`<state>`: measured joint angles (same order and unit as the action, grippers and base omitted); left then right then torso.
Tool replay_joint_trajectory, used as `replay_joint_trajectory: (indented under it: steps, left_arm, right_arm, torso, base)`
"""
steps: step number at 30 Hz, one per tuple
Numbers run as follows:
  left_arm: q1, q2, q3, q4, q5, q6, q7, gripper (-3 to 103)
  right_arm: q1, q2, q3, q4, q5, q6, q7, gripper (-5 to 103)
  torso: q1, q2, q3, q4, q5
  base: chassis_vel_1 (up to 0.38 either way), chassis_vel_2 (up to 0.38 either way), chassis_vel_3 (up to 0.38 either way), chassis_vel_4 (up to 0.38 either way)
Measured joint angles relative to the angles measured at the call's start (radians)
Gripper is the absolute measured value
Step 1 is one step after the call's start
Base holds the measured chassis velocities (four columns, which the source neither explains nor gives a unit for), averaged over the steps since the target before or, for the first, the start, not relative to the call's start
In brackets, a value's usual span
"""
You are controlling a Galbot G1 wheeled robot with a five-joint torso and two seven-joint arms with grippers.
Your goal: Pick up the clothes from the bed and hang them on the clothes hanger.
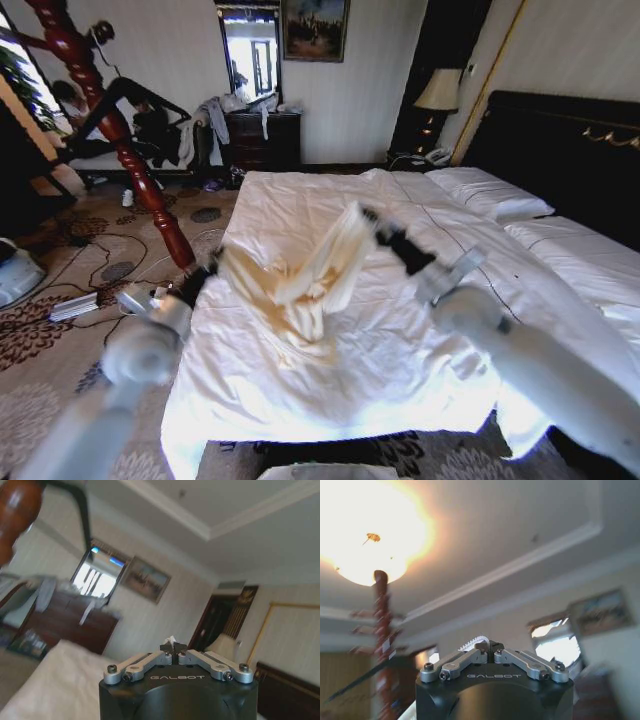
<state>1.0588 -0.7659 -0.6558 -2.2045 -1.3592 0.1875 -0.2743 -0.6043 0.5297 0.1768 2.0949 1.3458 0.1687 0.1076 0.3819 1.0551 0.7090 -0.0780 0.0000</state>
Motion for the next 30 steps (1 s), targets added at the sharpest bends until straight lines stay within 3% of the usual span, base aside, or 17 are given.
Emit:
replay_joint_trajectory:
  steps: [5, 8, 12, 16, 21, 22, 24, 26, 30]
  left_arm:
    - [-0.116, 0.06, -0.039, 0.012, -0.083, 0.003, -0.005, 0]
    - [-0.118, 0.062, -0.067, 0.005, -0.109, 0.005, -0.015, 0]
    - [-0.043, 0.055, -0.099, -0.043, -0.091, 0.012, 0.0, 0]
    - [0.031, 0.045, -0.165, -0.145, -0.08, 0.017, 0.06, 0]
    - [-0.012, 0.055, -0.197, -0.155, -0.148, 0.019, 0.084, 0]
    - [-0.084, 0.06, -0.156, -0.074, -0.173, 0.019, 0.057, 0]
    - [-0.116, 0.06, -0.079, 0.058, -0.116, 0.026, 0.039, 0]
    - [-0.098, 0.055, -0.025, 0.121, -0.054, 0.036, 0.043, 0]
    - [0.013, 0.037, -0.005, 0.103, 0.019, 0.052, 0.066, 0]
  right_arm:
    - [0.082, -0.068, 0.064, -0.016, 0.056, -0.015, 0.073, 1]
    - [0.068, -0.103, 0.117, -0.004, 0.061, -0.015, 0.076, 1]
    - [-0.042, -0.159, 0.222, 0.069, 0.054, -0.01, 0.051, 1]
    - [-0.137, -0.193, 0.326, 0.171, 0.097, 0.023, -0.048, 1]
    - [-0.058, -0.17, 0.285, 0.176, 0.173, 0.027, -0.056, 1]
    - [-0.001, -0.151, 0.225, 0.116, 0.168, -0.027, 0.023, 1]
    - [0.001, -0.151, 0.175, 0.014, 0.098, -0.142, 0.119, 1]
    - [-0.043, -0.162, 0.164, -0.032, 0.03, -0.206, 0.152, 1]
    - [-0.179, -0.151, 0.16, -0.018, -0.034, -0.241, 0.166, 1]
  torso:
    - [0.0, 0.0, 0.0, -0.0002, -0.0001]
    - [0.0, 0.0, 0.0, 0.0001, 0.0001]
    - [0.0, 0.0, 0.0, -0.0001, -0.0004]
    - [0.0, 0.0, 0.0, 0.0, -0.0001]
    - [-0.001, 0.0, -0.001, 0.0003, 0.0002]
    - [-0.001, 0.001, -0.001, 0.0009, 0.0001]
    - [0.0, 0.0, 0.0, 0.0, 0.0]
    - [0.001, 0.0, 0.001, -0.0004, -0.0007]
    - [0.0, 0.0, 0.0, -0.0006, 0.0012]
  base:
    - [0.0, 0.0, 0.0, 0.0]
    - [0.0, 0.0, 0.0, 0.0]
    - [0.0, 0.0, 0.0, 0.0]
    - [0.0, 0.0, 0.0, 0.0]
    - [0.0, 0.0, 0.0, 0.0]
    - [0.0, 0.0, 0.0, 0.0]
    - [0.0, 0.0, 0.0, 0.0]
    - [0.0, 0.0, 0.0, 0.0]
    - [0.0, 0.0, 0.0, 0.0]
